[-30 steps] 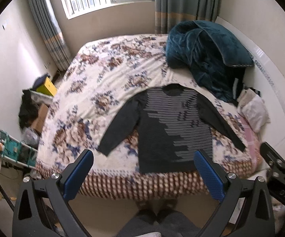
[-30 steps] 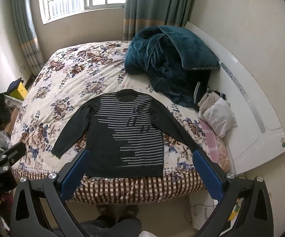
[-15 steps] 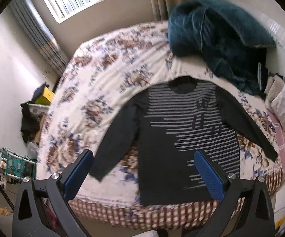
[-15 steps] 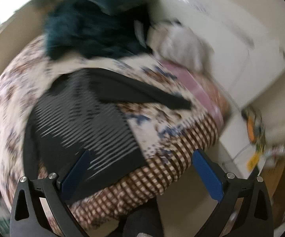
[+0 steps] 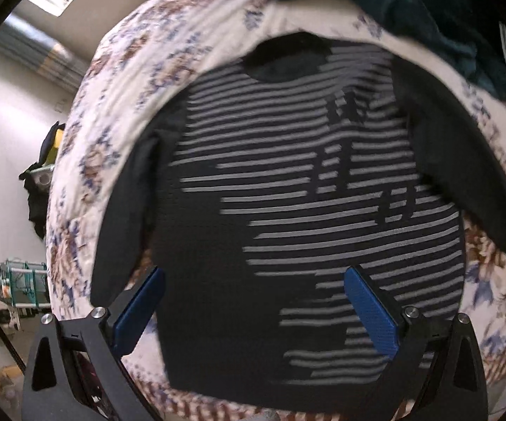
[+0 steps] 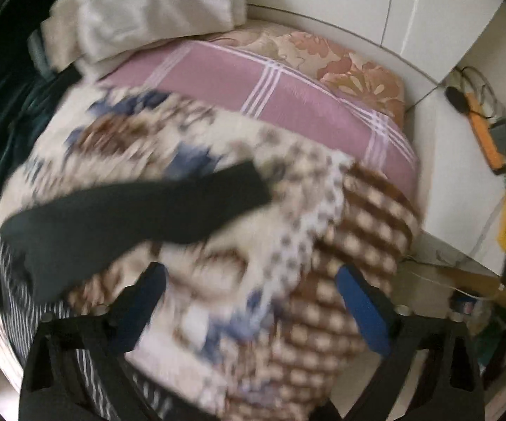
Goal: Fold small clothes
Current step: 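Grasp the sweater's sleeve cuff with the right gripper while the left tool hovers over the body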
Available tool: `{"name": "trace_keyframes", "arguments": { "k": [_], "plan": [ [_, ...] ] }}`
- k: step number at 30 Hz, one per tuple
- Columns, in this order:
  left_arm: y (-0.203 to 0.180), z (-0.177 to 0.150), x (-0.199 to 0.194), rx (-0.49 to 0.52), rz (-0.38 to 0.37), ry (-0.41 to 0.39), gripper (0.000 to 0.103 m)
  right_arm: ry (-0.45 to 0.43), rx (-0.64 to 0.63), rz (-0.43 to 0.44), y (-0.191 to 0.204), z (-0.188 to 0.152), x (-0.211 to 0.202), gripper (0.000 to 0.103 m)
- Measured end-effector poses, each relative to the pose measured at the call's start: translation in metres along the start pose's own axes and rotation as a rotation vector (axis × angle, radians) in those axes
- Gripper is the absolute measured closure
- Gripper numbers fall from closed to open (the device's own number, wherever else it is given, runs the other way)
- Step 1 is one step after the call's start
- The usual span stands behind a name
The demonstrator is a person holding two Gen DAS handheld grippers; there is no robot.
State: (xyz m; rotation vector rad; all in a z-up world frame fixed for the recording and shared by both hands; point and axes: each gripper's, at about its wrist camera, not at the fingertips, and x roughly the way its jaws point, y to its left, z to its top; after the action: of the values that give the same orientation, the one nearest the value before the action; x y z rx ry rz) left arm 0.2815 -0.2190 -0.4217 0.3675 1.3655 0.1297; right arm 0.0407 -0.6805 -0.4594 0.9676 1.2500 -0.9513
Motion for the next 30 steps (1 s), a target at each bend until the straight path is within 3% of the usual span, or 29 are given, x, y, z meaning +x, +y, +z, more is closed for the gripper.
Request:
{"name": "trace_keyframes", "arguments": {
  "k": [2, 5, 7, 8, 9, 14, 16, 19, 21, 22, 23, 24, 25, 26, 30],
  "plan": [
    [-0.016, 0.003, 0.018, 0.02, -0.002, 0.019, 0.0, -0.001, 0.016, -0.002, -0.007, 0.021, 0.023, 0.023],
    [-0.036, 0.007, 0.039, 0.044, -0.01, 0.042, 0.0, 0.013, 0.032, 0.018, -0.013, 0.043, 0.052, 0.027],
    [-0.049, 0.006, 0.05, 0.068, -0.008, 0.054, 0.0, 0.048, 0.045, 0.088, -0.012, 0.053, 0.072, 0.059],
    [-0.055, 0.005, 0.053, 0.085, -0.003, 0.059, 0.0, 0.062, 0.052, 0.111, -0.012, 0.055, 0.076, 0.086],
    [-0.058, 0.005, 0.053, 0.096, -0.001, 0.058, 0.0, 0.054, 0.056, 0.108, -0.009, 0.058, 0.075, 0.096],
    [-0.068, 0.012, 0.044, 0.103, -0.017, 0.03, 0.0, -0.145, 0.083, 0.131, -0.007, 0.081, 0.031, 0.097],
    [-0.071, 0.016, 0.044, 0.101, -0.021, 0.031, 0.0, -0.196, 0.073, 0.059, -0.005, 0.099, 0.023, 0.103],
    [-0.076, 0.02, 0.046, 0.093, -0.03, 0.033, 0.0, -0.153, 0.036, -0.038, -0.007, 0.117, 0.039, 0.103],
    [-0.078, 0.02, 0.047, 0.092, -0.034, 0.032, 0.0, -0.062, 0.075, -0.014, -0.02, 0.126, 0.053, 0.101],
    [-0.08, 0.021, 0.048, 0.091, -0.035, 0.029, 0.0, -0.053, 0.103, 0.039, -0.026, 0.125, 0.052, 0.099],
    [-0.081, 0.022, 0.05, 0.091, -0.035, 0.027, 0.0, -0.053, 0.131, 0.098, -0.032, 0.122, 0.051, 0.082],
    [-0.082, 0.02, 0.052, 0.092, -0.035, 0.028, 0.0, -0.053, 0.158, 0.155, -0.037, 0.117, 0.05, 0.052],
    [-0.084, 0.02, 0.057, 0.095, -0.031, 0.034, 0.0, -0.048, 0.179, 0.205, -0.044, 0.111, 0.051, 0.04],
    [-0.087, 0.02, 0.062, 0.098, -0.025, 0.044, 0.0, -0.027, 0.211, 0.271, -0.046, 0.105, 0.059, 0.033],
    [-0.089, 0.017, 0.074, 0.09, -0.022, 0.075, 0.0, 0.059, 0.344, 0.421, -0.042, 0.085, 0.104, 0.033]
  ]
}}
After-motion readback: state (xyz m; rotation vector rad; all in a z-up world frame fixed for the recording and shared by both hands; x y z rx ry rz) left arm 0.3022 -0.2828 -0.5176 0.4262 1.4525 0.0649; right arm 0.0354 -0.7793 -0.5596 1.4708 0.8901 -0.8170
